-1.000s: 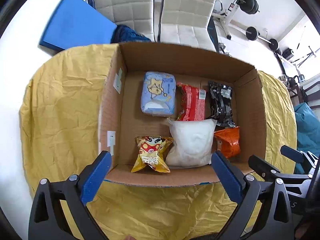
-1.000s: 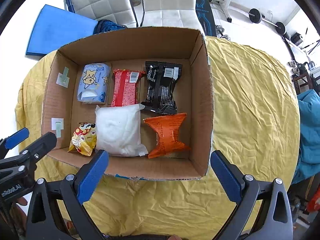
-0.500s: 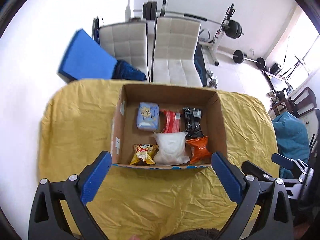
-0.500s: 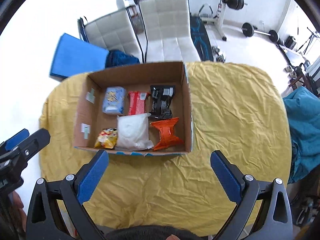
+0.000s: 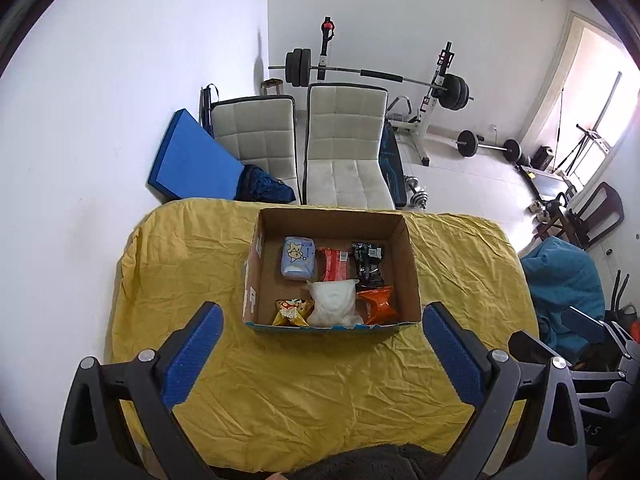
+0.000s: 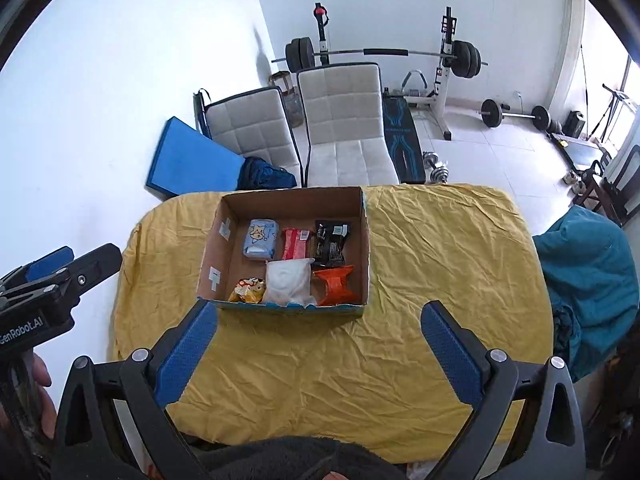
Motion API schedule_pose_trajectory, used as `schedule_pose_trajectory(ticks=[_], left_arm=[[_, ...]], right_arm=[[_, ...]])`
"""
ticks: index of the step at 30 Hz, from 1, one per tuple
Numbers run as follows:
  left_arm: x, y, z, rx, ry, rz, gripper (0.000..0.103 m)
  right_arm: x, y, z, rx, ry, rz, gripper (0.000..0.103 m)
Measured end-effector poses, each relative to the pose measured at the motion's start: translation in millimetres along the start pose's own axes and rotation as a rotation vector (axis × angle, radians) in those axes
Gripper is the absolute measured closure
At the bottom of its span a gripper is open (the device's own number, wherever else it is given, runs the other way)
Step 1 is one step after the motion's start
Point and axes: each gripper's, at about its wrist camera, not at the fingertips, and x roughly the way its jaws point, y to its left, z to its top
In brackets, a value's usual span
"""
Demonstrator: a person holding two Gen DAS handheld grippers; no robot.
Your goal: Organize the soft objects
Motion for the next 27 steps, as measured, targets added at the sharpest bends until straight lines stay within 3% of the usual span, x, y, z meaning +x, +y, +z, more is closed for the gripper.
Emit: schedule_pose_trajectory(ticks=[8,27], left_arm=[[-29.4,-2.8,-12.2,-0.026,-0.032,0.002,0.001],[-40.9,-11.8,-24.1,-0.013,-0.038,0.017,0.001]], right_arm=[[-24.9,-5.1,-6.0,0.008,0.0,-0.021,0.0],[-44.2,-9.0,-7.1,0.006,-0.046,-0.091,0.0]])
